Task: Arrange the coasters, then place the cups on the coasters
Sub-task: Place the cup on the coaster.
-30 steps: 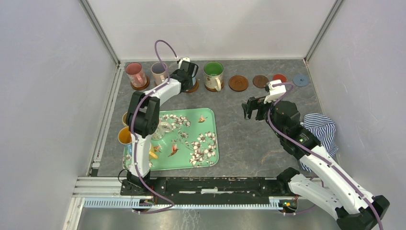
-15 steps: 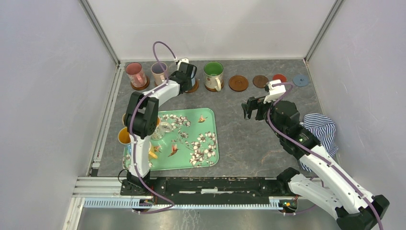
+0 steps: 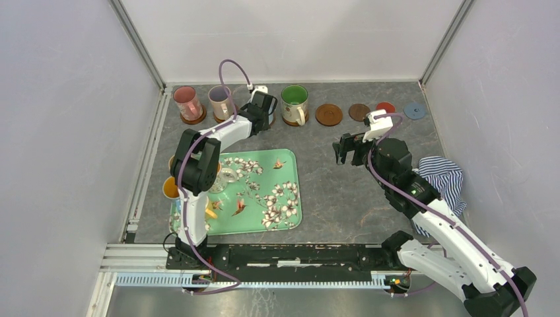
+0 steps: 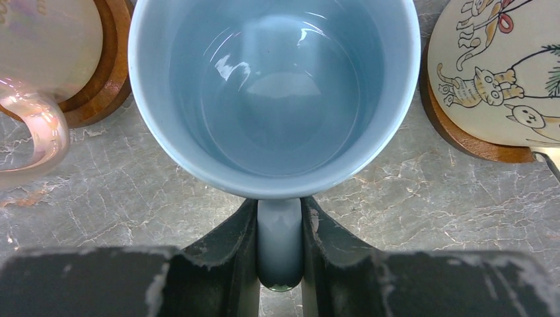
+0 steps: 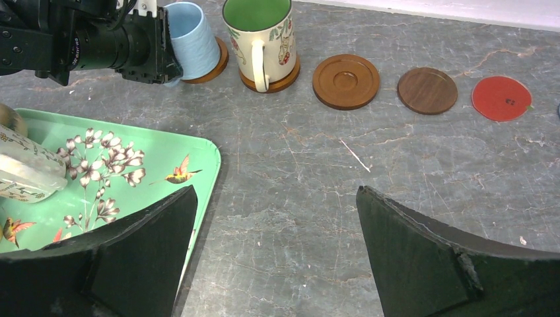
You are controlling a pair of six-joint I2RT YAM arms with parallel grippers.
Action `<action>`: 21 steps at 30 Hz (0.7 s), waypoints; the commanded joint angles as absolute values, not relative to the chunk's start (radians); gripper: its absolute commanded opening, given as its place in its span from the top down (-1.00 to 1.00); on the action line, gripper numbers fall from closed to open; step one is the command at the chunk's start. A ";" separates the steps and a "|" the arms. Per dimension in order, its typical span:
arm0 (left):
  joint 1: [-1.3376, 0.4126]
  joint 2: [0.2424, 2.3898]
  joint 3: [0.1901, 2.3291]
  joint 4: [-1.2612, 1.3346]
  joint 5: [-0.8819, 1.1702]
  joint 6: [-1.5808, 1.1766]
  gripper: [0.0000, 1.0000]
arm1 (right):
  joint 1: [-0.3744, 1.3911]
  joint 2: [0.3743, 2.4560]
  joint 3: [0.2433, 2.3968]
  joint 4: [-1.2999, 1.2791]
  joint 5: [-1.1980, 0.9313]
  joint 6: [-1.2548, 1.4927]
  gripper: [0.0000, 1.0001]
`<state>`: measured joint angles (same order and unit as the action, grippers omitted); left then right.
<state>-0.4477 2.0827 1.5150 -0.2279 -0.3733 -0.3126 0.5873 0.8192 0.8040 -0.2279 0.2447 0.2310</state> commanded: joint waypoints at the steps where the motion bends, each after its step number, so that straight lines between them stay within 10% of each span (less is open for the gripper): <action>1: -0.451 2.015 1.542 -0.119 -0.407 -0.279 0.96 | 0.590 0.818 0.828 -0.191 0.239 0.235 -0.96; 21: -0.427 2.174 1.677 -0.241 -0.472 -0.280 0.96 | 0.591 0.823 0.833 -0.198 0.238 0.229 -0.96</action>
<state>-0.4446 2.1555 1.6150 -0.2558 -0.4141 -0.3122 0.5873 0.8204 0.8040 -0.2283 0.2443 0.2306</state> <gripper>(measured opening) 0.294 0.982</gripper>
